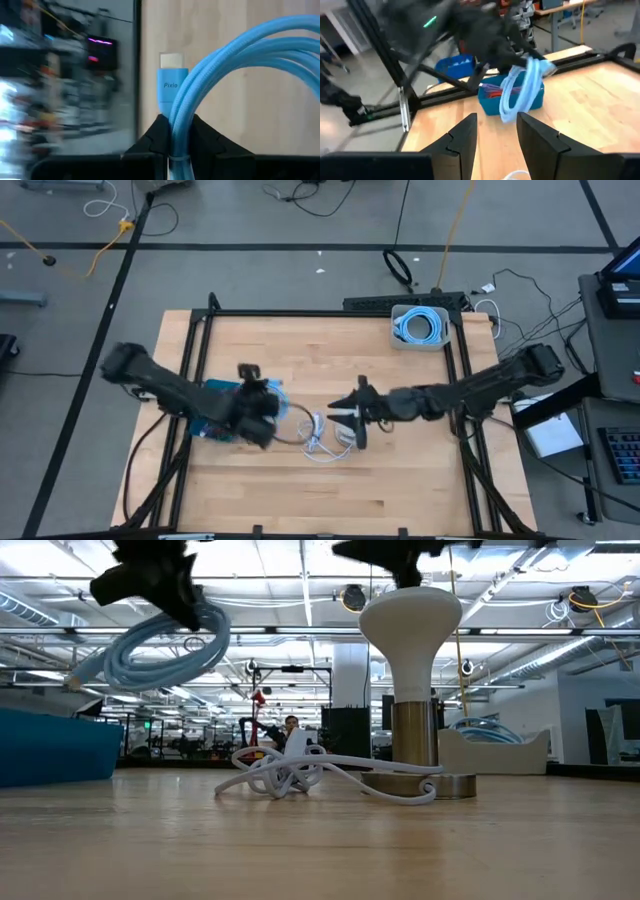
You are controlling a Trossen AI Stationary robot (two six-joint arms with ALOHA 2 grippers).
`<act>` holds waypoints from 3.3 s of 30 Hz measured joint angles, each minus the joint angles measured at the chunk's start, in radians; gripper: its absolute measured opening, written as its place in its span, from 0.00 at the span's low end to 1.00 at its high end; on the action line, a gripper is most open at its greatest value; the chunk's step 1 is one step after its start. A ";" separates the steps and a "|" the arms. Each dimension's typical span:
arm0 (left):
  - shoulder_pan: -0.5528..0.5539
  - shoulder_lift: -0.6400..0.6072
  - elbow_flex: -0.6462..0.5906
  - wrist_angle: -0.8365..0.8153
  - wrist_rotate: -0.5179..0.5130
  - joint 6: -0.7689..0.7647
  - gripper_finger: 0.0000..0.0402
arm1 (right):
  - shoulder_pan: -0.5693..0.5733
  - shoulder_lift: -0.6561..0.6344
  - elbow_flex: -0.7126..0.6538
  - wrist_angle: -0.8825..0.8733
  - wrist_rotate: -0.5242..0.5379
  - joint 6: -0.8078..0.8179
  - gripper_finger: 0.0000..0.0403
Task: Pick & Place USB Port
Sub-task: Put the blue HDMI cable into the gray bin
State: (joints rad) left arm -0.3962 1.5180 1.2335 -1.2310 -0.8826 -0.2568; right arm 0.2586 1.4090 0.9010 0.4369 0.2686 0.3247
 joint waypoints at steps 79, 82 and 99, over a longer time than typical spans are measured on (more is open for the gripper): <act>-0.100 0.464 0.789 -0.119 -0.287 0.387 0.10 | 0.058 0.054 -0.034 0.321 -0.248 0.018 0.64; -0.098 0.464 0.789 -0.101 -0.289 0.402 0.10 | 0.058 0.053 -0.034 0.308 -0.216 0.022 0.63; -0.234 0.463 0.854 -0.055 -0.420 0.300 0.18 | 0.070 0.050 -0.030 0.316 -0.109 -0.119 0.03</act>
State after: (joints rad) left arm -0.6302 1.9806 2.0870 -1.2858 -1.3023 0.0427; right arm 0.3289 1.4586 0.8715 0.7525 0.1595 0.2053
